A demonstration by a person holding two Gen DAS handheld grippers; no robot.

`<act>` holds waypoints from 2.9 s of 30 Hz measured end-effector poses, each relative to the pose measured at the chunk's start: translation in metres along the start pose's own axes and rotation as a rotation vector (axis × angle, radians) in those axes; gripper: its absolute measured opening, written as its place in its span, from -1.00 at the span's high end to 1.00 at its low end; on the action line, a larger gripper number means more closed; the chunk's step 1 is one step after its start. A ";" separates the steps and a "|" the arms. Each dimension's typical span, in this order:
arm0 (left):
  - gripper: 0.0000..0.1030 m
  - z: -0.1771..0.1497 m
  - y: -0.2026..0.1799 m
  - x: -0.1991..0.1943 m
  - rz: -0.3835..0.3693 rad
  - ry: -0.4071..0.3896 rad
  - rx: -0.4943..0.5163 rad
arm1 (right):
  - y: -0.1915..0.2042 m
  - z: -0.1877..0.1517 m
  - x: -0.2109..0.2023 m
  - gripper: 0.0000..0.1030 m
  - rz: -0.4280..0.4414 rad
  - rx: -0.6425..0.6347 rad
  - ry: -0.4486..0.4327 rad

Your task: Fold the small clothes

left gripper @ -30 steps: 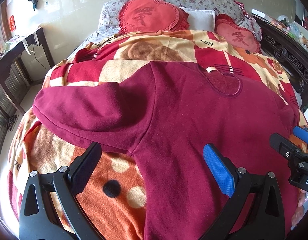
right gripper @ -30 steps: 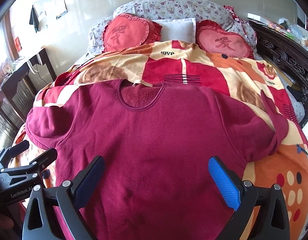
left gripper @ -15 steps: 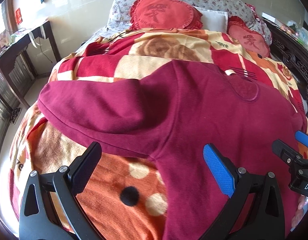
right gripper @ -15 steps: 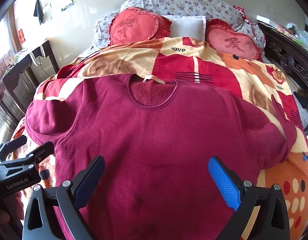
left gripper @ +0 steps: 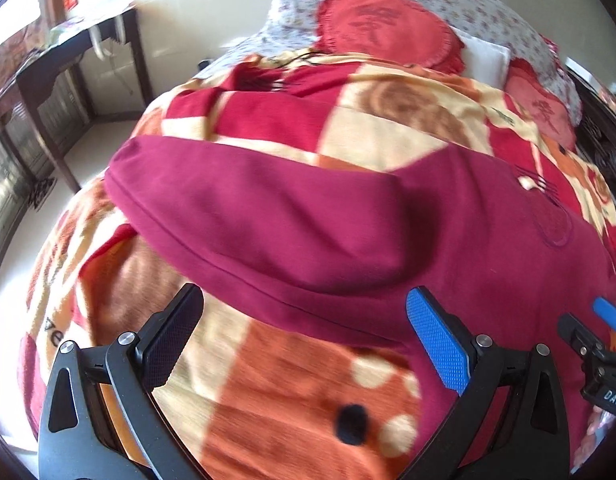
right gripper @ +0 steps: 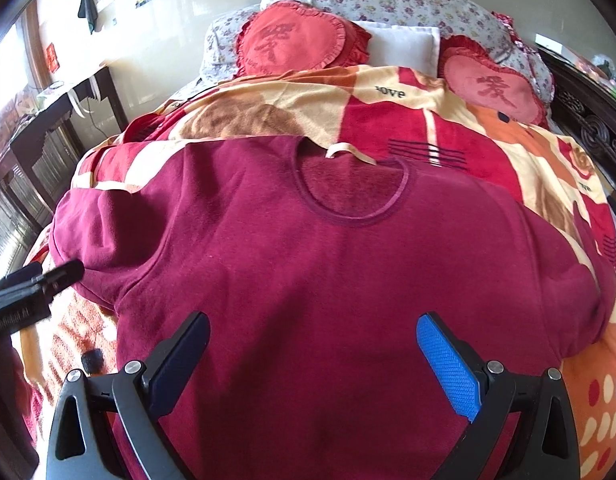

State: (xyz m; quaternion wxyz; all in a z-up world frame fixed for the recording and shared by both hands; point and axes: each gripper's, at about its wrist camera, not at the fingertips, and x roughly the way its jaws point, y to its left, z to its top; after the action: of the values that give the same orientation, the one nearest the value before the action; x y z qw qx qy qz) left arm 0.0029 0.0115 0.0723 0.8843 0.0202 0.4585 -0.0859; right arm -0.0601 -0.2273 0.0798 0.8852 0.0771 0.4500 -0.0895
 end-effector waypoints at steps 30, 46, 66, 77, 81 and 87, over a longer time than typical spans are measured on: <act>-0.64 0.061 0.207 0.088 -0.256 0.095 -0.554 | 0.030 0.006 0.035 -0.99 0.076 -0.031 0.071; 0.79 0.071 0.212 0.064 -0.220 -0.017 -0.568 | 0.029 0.002 0.038 -0.99 0.104 -0.018 0.092; 0.83 0.059 -0.054 -0.029 -0.524 -0.063 -0.072 | -0.048 0.011 -0.001 -0.99 0.045 0.119 0.011; 0.79 -0.013 -0.188 0.023 -0.534 0.121 0.160 | -0.119 -0.003 -0.014 -1.00 0.043 0.259 0.018; 0.03 -0.028 -0.199 0.019 -0.565 0.169 0.241 | -0.131 -0.005 -0.015 -1.00 0.071 0.301 0.013; -0.32 -0.033 -0.181 -0.017 -0.592 0.148 0.293 | -0.138 -0.001 -0.012 -1.00 0.139 0.358 0.008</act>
State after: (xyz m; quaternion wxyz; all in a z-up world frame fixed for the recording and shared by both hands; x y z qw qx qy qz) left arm -0.0644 -0.1606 0.0751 0.7730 0.0194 0.4900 -0.4025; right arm -0.0991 -0.3599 0.0809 0.8596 0.2648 0.4238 -0.1066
